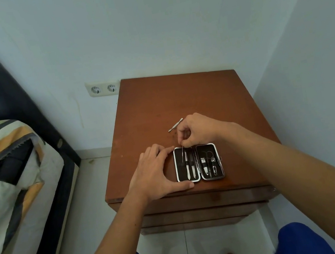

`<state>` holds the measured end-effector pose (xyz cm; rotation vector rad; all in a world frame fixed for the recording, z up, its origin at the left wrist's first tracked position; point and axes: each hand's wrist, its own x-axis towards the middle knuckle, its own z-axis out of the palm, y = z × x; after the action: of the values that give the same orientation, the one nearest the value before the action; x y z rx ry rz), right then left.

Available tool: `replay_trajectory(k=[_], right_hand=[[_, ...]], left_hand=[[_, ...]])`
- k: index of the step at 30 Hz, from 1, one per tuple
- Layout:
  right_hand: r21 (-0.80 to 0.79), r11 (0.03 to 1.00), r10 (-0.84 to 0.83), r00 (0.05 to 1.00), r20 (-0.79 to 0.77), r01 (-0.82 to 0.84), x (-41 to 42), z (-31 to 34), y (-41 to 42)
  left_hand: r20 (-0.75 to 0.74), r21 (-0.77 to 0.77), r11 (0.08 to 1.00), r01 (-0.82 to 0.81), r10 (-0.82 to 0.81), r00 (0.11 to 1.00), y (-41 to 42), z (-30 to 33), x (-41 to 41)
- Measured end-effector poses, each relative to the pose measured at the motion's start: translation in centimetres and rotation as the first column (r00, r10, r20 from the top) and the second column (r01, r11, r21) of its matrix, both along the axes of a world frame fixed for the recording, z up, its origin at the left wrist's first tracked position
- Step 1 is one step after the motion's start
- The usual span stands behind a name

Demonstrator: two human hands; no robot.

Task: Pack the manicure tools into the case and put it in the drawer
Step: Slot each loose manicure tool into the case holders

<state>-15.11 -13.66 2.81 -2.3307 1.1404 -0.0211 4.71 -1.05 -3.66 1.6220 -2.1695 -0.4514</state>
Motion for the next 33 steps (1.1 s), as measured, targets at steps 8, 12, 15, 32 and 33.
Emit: replay_trajectory(k=[8, 12, 15, 32, 33], right_hand=[[-0.05, 0.999, 0.025, 0.998, 0.053, -0.022, -0.8, -0.7, 1.8], [-0.12, 0.993, 0.011, 0.989, 0.145, 0.006, -1.8, -2.6, 3.8], [-0.198, 0.979, -0.011, 0.989, 0.148, 0.04, -2.3, -4.1, 5.0], [-0.278, 0.943, -0.129, 0.97, 0.204, 0.183, -2.4, -5.1, 8.3], [-0.276, 0.943, -0.135, 0.97, 0.202, 0.188, -2.3, -5.1, 8.3]], left_hand=[[-0.003, 0.002, 1.0, 0.0, 0.0, 1.0, -0.1, -0.2, 0.0], [0.008, -0.007, 1.0, -0.005, 0.005, 1.0, -0.1, -0.4, 0.0], [0.008, -0.002, 1.0, -0.006, 0.006, 1.0, 0.0, -0.3, 0.0], [0.003, -0.005, 1.0, -0.007, 0.007, 1.0, 0.1, -0.2, 0.0], [-0.001, -0.006, 1.0, -0.009, 0.009, 1.0, 0.1, -0.2, 0.0]])
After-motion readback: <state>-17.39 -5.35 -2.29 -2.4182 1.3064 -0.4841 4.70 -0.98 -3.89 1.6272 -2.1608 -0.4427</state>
